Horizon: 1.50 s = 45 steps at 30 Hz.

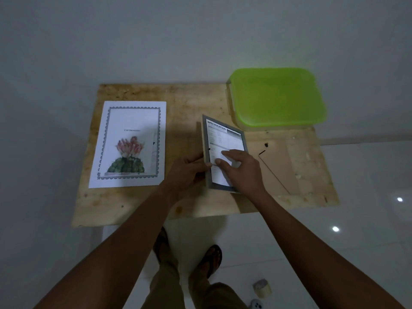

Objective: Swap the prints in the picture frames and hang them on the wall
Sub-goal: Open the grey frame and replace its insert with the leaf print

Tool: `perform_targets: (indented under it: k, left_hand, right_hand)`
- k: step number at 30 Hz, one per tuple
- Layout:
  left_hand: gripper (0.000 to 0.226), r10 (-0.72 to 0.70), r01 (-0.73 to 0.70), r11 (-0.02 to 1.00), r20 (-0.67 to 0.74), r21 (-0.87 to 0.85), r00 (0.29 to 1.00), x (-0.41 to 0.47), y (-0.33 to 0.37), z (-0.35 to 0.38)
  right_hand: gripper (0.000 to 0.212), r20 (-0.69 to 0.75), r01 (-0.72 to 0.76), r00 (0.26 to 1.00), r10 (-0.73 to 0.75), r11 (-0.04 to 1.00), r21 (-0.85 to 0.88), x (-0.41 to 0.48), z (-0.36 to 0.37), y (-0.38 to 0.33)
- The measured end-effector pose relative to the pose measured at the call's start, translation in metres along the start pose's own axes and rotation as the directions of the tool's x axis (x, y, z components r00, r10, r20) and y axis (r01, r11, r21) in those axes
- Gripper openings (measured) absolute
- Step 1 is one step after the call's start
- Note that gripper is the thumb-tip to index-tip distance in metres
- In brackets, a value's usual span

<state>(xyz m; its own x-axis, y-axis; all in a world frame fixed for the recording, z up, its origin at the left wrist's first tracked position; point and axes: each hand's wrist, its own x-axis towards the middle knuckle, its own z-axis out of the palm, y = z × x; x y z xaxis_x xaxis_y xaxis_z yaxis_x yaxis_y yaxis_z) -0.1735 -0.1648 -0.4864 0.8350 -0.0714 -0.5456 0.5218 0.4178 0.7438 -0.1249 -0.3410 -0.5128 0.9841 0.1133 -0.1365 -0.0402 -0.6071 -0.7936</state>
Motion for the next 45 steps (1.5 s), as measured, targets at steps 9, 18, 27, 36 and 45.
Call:
perform_targets:
  k: [9,18,27,36,45]
  left_hand:
    - [0.029,0.031,-0.031,0.999,0.033,0.007,0.999,-0.005,-0.005,0.012]
    - [0.035,0.04,-0.034,0.998,0.131,-0.052,0.991,-0.005,-0.013,-0.002]
    - [0.036,0.036,-0.023,0.994,0.127,-0.103,0.991,-0.002,-0.019,-0.008]
    - [0.035,0.039,-0.035,0.998,0.084,-0.052,0.996,0.002,-0.026,-0.015]
    - [0.023,0.081,-0.017,0.952,-0.198,0.306,0.977,0.016,-0.035,-0.026]
  right_hand:
    - [0.036,0.026,-0.059,0.998,0.056,0.991,0.118,-0.01,-0.01,-0.002]
    - [0.043,0.032,-0.105,0.994,0.102,0.983,0.147,-0.013,-0.008,-0.01]
    - [0.017,0.053,-0.114,0.993,0.109,0.989,0.097,-0.019,-0.005,-0.02]
    - [0.015,0.035,-0.087,0.996,0.083,0.987,0.134,-0.023,0.0,-0.026]
    - [0.017,-0.01,-0.179,0.983,0.181,0.978,0.104,-0.021,-0.005,-0.03]
